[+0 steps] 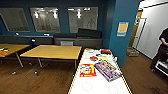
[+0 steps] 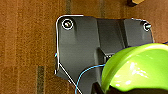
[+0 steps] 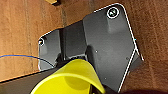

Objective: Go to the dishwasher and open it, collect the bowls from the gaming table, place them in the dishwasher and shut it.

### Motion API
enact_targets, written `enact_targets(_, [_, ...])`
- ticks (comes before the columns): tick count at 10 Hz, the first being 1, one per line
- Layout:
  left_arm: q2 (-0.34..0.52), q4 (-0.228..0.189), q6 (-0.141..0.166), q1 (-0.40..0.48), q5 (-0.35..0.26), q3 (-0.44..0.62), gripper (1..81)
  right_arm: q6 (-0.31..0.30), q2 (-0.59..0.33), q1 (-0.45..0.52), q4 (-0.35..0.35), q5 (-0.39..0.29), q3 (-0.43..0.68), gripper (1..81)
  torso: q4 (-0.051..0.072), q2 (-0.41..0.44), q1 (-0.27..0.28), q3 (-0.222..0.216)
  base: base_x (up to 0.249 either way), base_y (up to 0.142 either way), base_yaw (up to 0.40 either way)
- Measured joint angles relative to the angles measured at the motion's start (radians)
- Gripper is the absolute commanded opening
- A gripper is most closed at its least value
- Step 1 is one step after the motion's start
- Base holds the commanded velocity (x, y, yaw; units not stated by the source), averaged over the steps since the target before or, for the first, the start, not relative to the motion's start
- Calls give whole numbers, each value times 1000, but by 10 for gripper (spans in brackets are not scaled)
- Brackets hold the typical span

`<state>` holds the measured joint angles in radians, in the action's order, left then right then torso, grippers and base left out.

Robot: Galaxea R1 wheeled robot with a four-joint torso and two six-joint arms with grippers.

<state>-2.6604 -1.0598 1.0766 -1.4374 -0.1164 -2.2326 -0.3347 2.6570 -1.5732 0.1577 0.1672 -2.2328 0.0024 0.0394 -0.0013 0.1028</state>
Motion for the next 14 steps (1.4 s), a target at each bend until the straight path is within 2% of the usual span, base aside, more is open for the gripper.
enact_targets(2, [-3,0,0,16,3,0,10,-1,6,20,0,9,-1,10,0,-1,2,0,-99,0,0])
enact_targets(5, [-5,0,0,-6,0,0,10,-2,8,-1,1,-3,-2,10,0,1,0,0,-134,0,0])
enact_targets(14, [-17,-1,0,0,1,-8,10,-2,28,2,1,0,-28,10,0,1,0,0,-167,0,0])
